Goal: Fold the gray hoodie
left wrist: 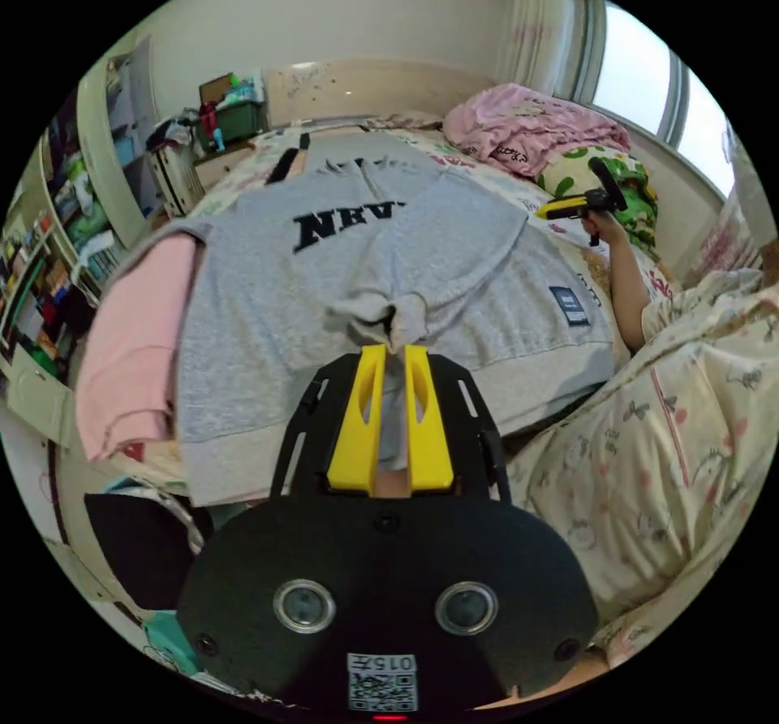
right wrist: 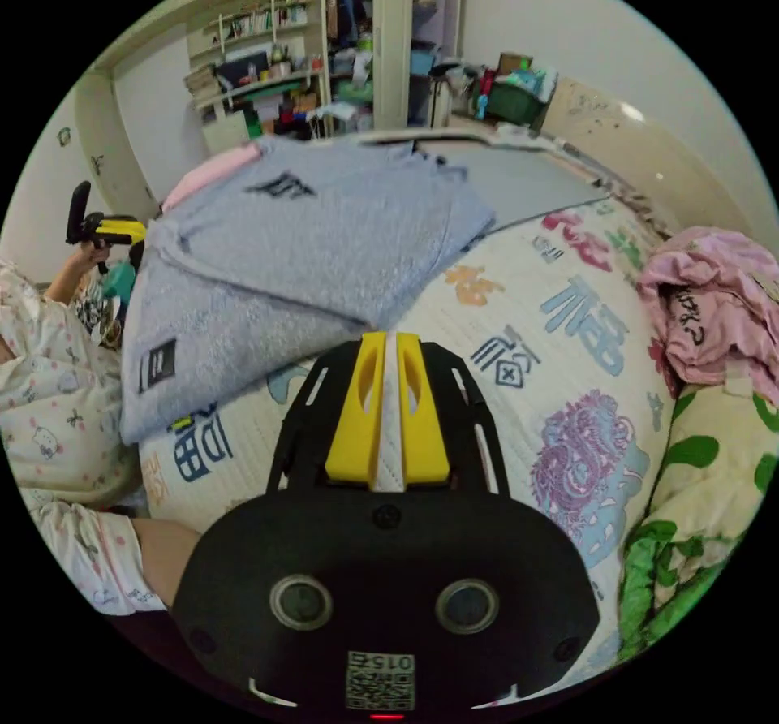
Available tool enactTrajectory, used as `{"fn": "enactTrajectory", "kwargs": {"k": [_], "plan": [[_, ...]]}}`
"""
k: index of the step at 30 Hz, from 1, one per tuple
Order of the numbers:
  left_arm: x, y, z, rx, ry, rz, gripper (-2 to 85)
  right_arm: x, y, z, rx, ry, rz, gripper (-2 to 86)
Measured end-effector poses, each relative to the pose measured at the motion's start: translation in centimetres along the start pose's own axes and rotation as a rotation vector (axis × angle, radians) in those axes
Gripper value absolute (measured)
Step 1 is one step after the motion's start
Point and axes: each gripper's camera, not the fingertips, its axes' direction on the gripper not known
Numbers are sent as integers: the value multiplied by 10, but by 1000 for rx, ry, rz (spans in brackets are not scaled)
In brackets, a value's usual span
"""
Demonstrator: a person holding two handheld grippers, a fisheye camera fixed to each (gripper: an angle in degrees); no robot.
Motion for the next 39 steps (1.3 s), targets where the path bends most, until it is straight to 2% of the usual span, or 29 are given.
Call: {"fn": "enactTrajectory", "kwargs": {"k": [2,4,10,11,14,19,22,24,25,30,34,36,39], "plan": [[0,-8,-15,105,-28,-23,21,-7,3,-18,167,-131,-107,16],[3,-22,1,129,-24,-47,25,-22,-1,-12,200,-215,-222,21],[34,-42,167,-140,119,-7,39,-49,10,68,30,-300,-464,8],[37,-35,191,-188,128,-7,37,-41,16,85,-24,-314,-457,5],[43,-12,217,-181,168,-16,38,-17,33,101,-83,-312,-424,2],[58,27,243,-150,167,9,33,-5,52,70,47,-278,-366,8],[56,40,246,-147,193,22,37,-40,56,59,133,-380,-377,35],[36,58,239,-82,234,-35,53,-69,55,68,141,-472,-409,64],[30,62,240,-72,250,-47,58,-90,55,82,109,-489,-439,79],[22,96,300,-155,398,-94,96,-151,56,166,-121,-330,-492,105],[28,126,323,-154,420,-96,68,-149,69,232,-346,-311,-386,71],[27,144,322,-144,449,-93,40,-141,79,230,-307,-302,-317,27],[34,164,311,-107,435,-55,19,-137,96,226,-316,-314,-276,7]]}}
